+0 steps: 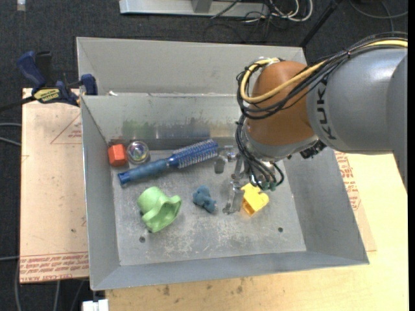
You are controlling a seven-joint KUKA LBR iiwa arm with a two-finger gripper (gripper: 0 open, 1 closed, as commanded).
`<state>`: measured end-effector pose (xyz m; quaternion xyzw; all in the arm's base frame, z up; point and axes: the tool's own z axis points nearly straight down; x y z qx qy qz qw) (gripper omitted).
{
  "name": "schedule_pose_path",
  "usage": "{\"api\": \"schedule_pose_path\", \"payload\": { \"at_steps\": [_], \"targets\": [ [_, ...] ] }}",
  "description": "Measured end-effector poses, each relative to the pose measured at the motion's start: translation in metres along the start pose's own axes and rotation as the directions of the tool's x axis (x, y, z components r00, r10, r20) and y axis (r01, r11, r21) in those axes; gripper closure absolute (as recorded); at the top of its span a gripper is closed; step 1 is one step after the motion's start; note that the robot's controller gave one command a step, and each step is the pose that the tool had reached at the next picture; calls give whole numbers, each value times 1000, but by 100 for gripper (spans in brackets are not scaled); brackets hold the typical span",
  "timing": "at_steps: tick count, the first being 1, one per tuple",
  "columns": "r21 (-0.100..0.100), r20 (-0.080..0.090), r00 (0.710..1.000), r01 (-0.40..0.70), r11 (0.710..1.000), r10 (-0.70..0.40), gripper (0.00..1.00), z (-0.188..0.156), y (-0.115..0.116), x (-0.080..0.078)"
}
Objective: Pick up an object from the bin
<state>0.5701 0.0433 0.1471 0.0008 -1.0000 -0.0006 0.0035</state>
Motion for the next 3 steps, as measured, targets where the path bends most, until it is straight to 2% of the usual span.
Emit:
{"api": "schedule_pose_path", "payload": {
  "at_steps": [1, 2, 3],
  "targets": [
    [4, 7, 994, 105, 994, -105, 0, 80, -130, -26],
    [1, 9, 994, 111, 994, -111, 100, 77, -125, -27],
    [6, 19, 997, 79, 997, -79, 100, -95, -183, -28]
  ]
}}
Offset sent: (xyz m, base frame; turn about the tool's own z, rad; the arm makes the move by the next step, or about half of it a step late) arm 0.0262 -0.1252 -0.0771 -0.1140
